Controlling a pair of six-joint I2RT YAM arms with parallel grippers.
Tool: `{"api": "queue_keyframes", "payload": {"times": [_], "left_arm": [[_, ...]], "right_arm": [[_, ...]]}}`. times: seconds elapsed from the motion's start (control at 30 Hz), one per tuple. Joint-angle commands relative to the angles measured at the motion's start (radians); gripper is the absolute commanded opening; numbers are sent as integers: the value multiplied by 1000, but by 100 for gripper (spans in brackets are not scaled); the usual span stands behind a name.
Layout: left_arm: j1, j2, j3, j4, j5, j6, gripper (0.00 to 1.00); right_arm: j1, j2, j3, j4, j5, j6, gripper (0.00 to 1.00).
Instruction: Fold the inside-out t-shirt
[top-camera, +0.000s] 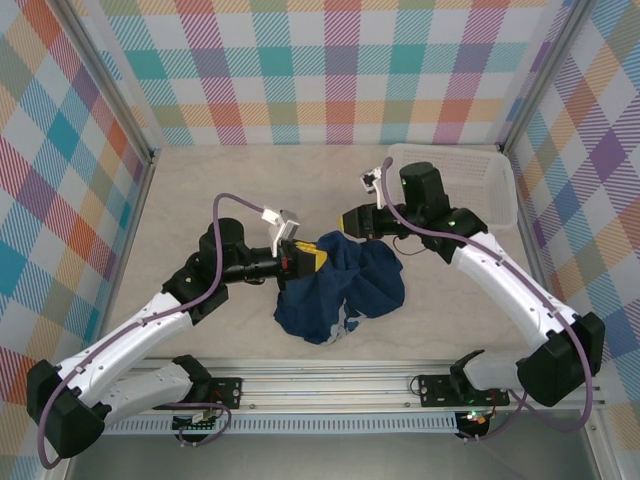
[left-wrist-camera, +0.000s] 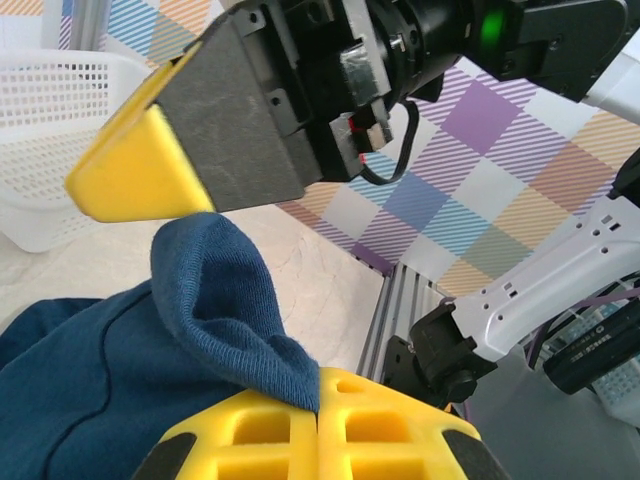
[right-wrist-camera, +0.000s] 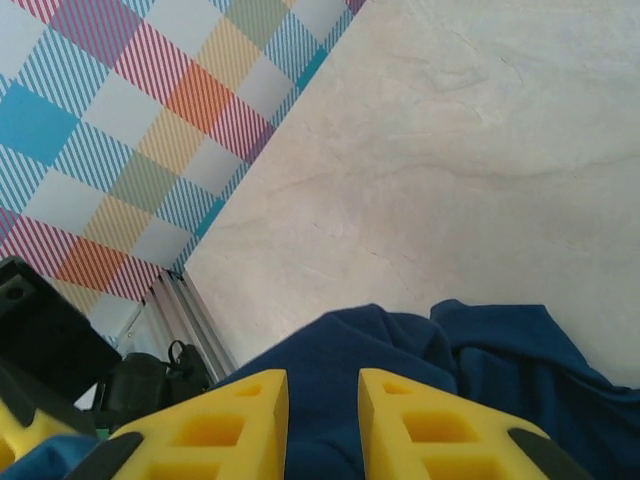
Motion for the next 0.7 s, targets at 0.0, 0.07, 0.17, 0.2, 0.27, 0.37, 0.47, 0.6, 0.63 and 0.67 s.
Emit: {"api": "queue_keyframes", "payload": {"times": [0.0, 0.07, 0.17, 0.2, 0.27, 0.37, 0.47, 0.6, 0.63, 0.67], "left_arm": [[5, 3, 11, 14, -3, 35, 0], [5, 10, 15, 3, -13, 39, 0], [5, 20, 21, -18, -37, 48, 0], [5, 22, 21, -21, -44, 48, 0], [5, 27, 27, -26, -50, 46, 0], [5, 32, 30, -28, -53, 43, 0], [5, 33, 28, -27, -58, 40, 0], [5, 34, 29, -28, -56, 37, 0], [5, 34, 30, -28, -55, 37, 0], [5, 32, 32, -29, -55, 37, 0]], "right_arm": [[-7, -112, -28, -54, -33, -90, 32], [-7, -167, -61, -75, -20, -91, 35], [-7, -254, -107, -103, -19, -83, 36], [-7, -281, -128, -98, -38, -67, 36], [-4, -313, -173, -71, -98, -26, 37], [5, -325, -227, -24, -142, 30, 37], [29, -312, -261, 51, -160, 76, 37], [66, -262, -261, 75, -135, 79, 37], [68, -253, -261, 81, -130, 80, 36], [70, -243, -263, 92, -125, 84, 36]]}}
